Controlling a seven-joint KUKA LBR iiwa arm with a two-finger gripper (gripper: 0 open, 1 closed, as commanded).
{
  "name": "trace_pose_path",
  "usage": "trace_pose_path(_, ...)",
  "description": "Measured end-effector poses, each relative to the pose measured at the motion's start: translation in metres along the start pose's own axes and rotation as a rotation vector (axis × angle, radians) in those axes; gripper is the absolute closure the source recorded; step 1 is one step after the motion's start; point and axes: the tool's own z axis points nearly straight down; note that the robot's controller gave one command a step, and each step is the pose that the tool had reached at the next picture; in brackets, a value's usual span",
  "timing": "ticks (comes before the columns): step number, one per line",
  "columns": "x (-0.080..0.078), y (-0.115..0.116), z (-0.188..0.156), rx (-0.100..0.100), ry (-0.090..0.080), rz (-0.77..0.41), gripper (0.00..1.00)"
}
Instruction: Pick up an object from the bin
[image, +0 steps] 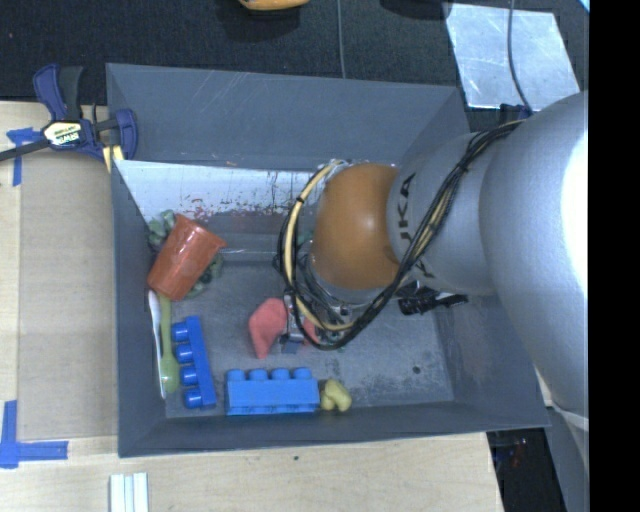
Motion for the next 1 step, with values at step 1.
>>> trace_pose_path(1,-0.0026,0.0007,-0.021,-0.003,-0.009,-0.001,1.0)
